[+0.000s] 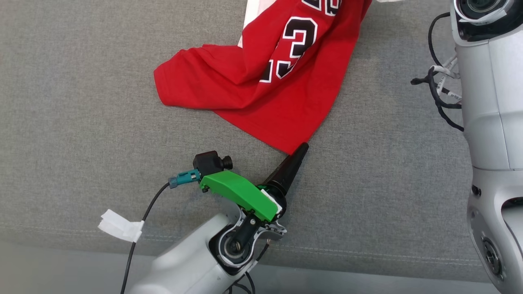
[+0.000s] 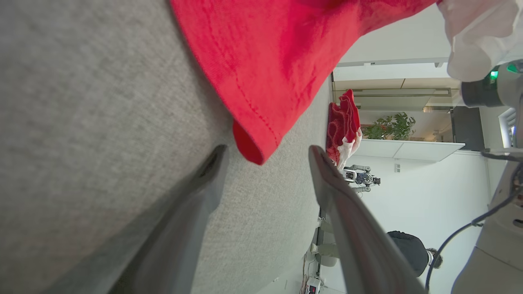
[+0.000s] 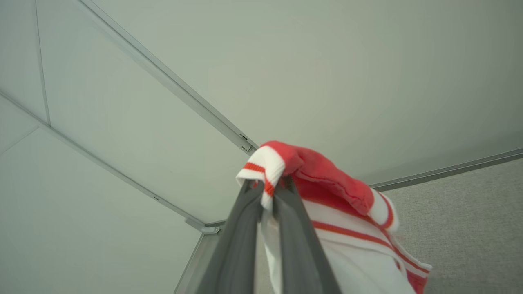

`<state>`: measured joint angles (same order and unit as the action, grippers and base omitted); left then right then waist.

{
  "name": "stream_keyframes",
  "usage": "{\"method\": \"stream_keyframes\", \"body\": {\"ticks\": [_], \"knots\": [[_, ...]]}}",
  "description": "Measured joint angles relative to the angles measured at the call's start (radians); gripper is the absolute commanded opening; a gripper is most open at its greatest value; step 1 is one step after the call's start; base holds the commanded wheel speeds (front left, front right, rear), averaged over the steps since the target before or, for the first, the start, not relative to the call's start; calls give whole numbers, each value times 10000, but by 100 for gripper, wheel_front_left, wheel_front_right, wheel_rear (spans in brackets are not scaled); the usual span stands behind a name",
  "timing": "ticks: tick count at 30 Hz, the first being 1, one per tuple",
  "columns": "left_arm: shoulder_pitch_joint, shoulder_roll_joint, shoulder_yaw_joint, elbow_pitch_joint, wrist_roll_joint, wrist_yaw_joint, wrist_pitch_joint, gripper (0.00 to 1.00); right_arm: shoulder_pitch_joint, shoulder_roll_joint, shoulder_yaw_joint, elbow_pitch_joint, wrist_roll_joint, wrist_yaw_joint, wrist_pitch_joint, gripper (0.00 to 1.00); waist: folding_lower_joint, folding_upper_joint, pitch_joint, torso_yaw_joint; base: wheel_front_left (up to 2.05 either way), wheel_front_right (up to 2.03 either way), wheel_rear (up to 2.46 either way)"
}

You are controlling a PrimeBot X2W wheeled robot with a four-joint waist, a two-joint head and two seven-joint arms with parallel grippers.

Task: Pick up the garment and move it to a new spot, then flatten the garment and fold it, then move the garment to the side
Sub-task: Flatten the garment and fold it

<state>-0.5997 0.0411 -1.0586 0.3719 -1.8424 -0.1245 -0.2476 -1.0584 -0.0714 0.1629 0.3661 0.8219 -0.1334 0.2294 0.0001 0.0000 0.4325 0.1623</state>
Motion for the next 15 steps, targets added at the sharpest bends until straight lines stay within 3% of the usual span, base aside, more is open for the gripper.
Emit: {"method": "stream_keyframes", "body": {"ticks": [7,8,10,12,13,15], "knots": [[-25,4,111,2,-13,0,-10,100,121,4,33,-153,171,0,-25,0,0,0,17,-206,0,0,0],[-40,6,117,15,-12,0,-12,92,156,6,13,-178,173,0,-75,0,0,0,18,-237,0,0,0],[-71,6,109,21,-6,0,-12,47,237,10,-92,-222,167,0,-88,0,0,0,23,-287,0,0,0],[-134,4,115,35,-6,0,-12,11,263,2,-221,-267,165,0,-90,0,0,0,40,-313,0,0,0],[-159,4,132,52,6,0,-12,0,282,2,-259,-291,165,0,-92,0,0,0,48,-324,0,0,0],[-160,-40,192,84,12,0,-10,0,314,6,-282,-316,161,0,-94,0,0,0,54,-334,0,0,0]]}}
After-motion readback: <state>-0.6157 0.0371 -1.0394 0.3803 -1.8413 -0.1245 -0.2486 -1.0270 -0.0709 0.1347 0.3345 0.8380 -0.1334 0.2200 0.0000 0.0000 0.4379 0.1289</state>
